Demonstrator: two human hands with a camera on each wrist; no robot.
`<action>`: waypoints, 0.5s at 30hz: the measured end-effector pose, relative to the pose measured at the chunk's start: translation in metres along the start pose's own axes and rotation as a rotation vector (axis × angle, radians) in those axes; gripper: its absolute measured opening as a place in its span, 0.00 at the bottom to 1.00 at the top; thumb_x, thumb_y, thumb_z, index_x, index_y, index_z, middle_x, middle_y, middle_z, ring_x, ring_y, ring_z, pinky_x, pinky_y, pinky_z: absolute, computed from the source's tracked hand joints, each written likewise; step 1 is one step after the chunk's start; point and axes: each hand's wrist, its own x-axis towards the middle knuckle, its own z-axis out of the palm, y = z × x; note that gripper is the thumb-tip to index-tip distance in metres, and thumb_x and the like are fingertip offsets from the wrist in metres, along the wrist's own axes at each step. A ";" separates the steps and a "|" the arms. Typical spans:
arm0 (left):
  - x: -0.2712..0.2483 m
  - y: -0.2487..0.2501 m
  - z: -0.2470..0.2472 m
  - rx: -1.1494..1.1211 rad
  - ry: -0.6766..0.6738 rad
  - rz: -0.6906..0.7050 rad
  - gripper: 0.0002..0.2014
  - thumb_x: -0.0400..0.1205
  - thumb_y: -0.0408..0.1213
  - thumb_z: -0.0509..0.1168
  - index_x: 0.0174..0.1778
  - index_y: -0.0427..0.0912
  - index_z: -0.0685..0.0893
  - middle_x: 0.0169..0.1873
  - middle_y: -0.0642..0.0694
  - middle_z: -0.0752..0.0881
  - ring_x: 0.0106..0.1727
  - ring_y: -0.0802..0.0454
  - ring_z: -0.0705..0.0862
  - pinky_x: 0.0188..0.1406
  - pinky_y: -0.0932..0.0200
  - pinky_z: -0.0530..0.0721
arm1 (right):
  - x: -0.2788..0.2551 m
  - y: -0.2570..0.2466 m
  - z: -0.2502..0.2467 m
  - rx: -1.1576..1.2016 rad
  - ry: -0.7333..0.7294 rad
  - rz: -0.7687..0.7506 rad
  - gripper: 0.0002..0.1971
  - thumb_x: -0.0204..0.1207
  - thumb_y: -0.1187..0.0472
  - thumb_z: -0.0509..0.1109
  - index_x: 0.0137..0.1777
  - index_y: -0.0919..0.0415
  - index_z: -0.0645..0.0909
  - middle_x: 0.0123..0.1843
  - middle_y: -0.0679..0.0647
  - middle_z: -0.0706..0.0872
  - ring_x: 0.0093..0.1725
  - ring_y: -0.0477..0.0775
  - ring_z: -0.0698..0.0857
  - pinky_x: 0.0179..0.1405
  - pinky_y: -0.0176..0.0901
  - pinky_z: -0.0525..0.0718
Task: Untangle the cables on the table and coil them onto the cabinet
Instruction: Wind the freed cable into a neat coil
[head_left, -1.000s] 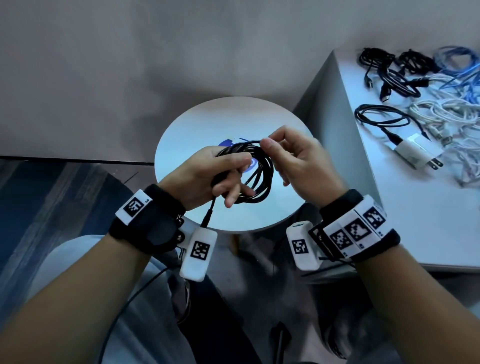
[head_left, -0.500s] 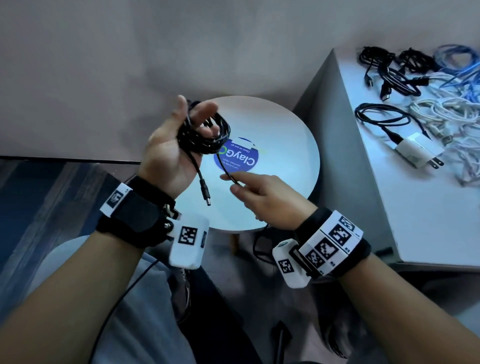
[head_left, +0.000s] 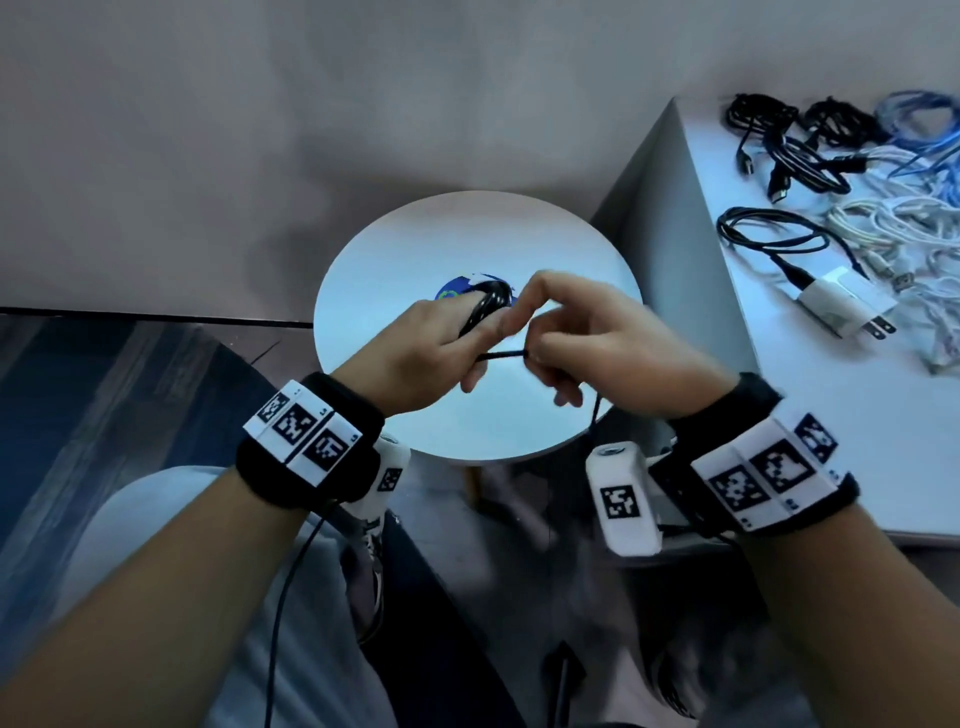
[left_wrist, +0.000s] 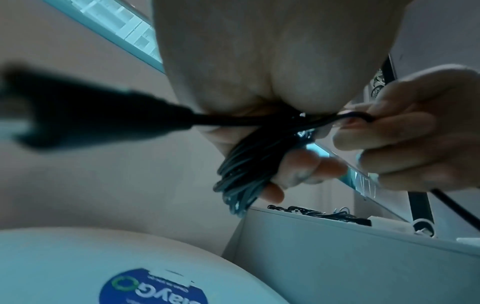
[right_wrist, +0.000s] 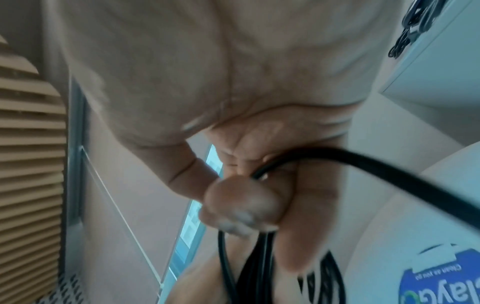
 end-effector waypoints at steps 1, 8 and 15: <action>0.000 0.002 0.000 -0.064 -0.037 -0.017 0.27 0.91 0.58 0.50 0.36 0.47 0.81 0.23 0.45 0.82 0.26 0.57 0.78 0.36 0.54 0.74 | 0.000 -0.002 -0.004 0.023 0.024 -0.041 0.10 0.72 0.67 0.63 0.52 0.60 0.80 0.28 0.50 0.80 0.30 0.54 0.76 0.31 0.53 0.80; -0.001 0.007 -0.004 -0.390 -0.159 -0.009 0.38 0.84 0.60 0.55 0.51 0.19 0.84 0.15 0.52 0.73 0.23 0.54 0.74 0.37 0.64 0.79 | 0.006 0.002 -0.014 0.096 0.347 -0.219 0.03 0.82 0.71 0.69 0.53 0.66 0.78 0.34 0.58 0.80 0.28 0.38 0.78 0.29 0.28 0.72; -0.005 0.008 -0.002 -0.630 -0.331 -0.019 0.25 0.88 0.46 0.55 0.45 0.27 0.86 0.14 0.48 0.65 0.16 0.50 0.65 0.37 0.42 0.80 | 0.014 0.016 -0.004 0.012 0.383 -0.199 0.05 0.83 0.65 0.70 0.46 0.57 0.83 0.32 0.44 0.82 0.28 0.38 0.77 0.29 0.26 0.71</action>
